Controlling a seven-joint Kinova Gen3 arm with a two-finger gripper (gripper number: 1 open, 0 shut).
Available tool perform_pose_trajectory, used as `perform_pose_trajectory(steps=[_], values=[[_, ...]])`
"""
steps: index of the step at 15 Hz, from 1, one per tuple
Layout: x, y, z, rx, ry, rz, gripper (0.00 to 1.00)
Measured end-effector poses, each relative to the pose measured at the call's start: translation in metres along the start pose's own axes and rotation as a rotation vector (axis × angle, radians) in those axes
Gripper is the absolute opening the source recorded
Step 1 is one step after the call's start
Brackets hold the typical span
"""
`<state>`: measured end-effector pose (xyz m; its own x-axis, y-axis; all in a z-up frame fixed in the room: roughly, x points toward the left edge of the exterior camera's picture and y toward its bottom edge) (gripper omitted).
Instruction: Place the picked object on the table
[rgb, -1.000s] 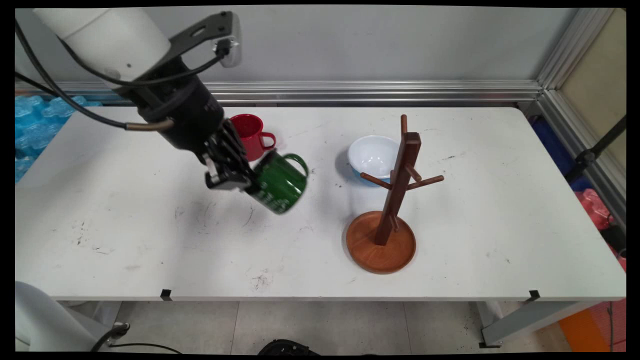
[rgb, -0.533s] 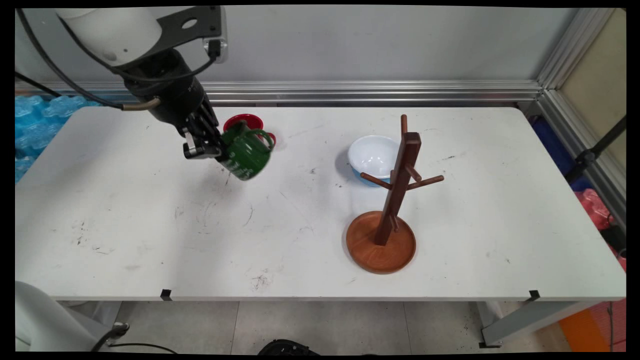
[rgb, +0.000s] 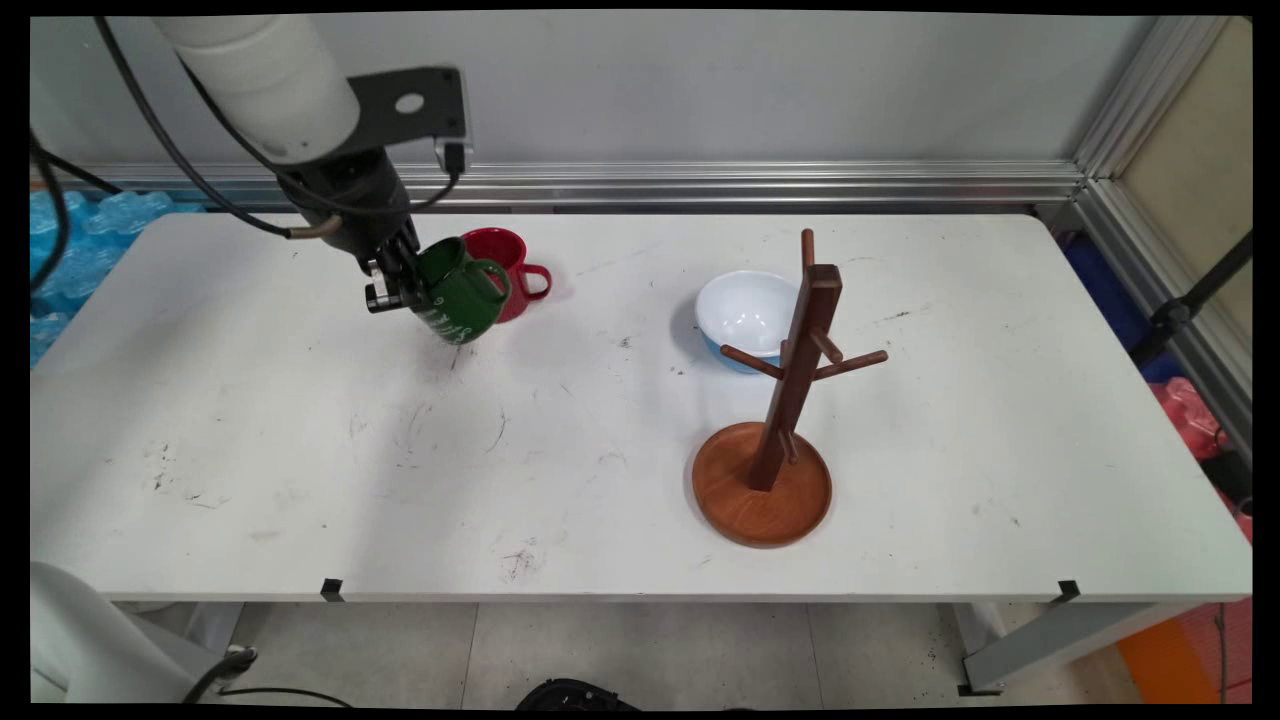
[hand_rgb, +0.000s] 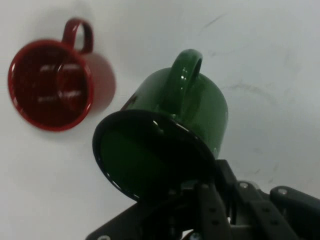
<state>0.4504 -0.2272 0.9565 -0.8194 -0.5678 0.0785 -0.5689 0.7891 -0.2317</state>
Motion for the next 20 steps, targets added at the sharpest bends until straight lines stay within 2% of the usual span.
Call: perform_pose_trajectory(steps=[6, 10, 20], values=[[-0.005, -0.005, 0.041, 0.052, -0.100, 0.002, 0.00], [-0.008, -0.001, 0.065, 0.064, -0.149, 0.006, 0.00], [-0.010, 0.010, 0.102, 0.064, -0.209, 0.030, 0.00]])
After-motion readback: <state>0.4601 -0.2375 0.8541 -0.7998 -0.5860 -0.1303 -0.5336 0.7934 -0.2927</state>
